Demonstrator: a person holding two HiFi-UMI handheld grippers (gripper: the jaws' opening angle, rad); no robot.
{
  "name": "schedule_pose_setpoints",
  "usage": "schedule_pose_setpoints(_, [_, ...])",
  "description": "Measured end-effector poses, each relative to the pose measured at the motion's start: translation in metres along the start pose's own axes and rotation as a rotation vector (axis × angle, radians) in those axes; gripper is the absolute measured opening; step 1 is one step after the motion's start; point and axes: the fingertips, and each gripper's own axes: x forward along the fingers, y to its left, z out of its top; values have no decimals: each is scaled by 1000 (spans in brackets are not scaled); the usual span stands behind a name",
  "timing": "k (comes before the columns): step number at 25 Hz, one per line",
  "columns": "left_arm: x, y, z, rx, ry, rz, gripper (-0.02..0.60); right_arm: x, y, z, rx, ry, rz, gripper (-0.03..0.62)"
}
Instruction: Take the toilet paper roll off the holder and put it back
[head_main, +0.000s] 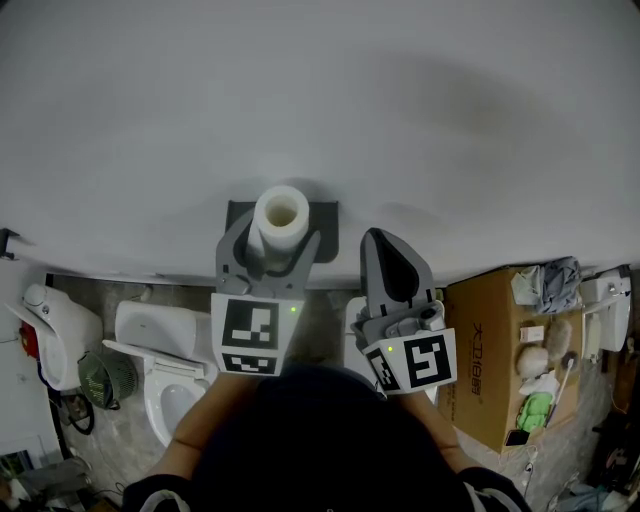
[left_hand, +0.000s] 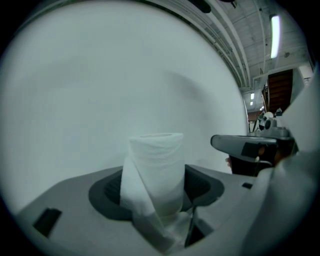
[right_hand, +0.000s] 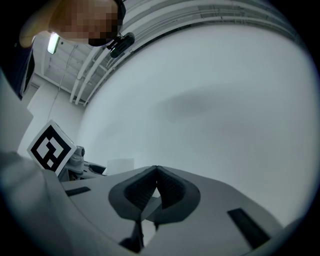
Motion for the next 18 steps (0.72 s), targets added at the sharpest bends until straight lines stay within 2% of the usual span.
schedule_pose_setpoints(6, [-6, 2, 3, -16, -21, -30, 298, -3, 9, 1, -9, 6, -1, 16])
schedule_pose_setpoints(11, [-17, 7, 12, -18, -52, -21, 296, -5, 17, 11, -32, -33, 19, 16])
schedule_pose_setpoints(18, [-31, 16, 18, -25, -89, -4, 296, -3, 28, 12, -46, -28, 46, 15])
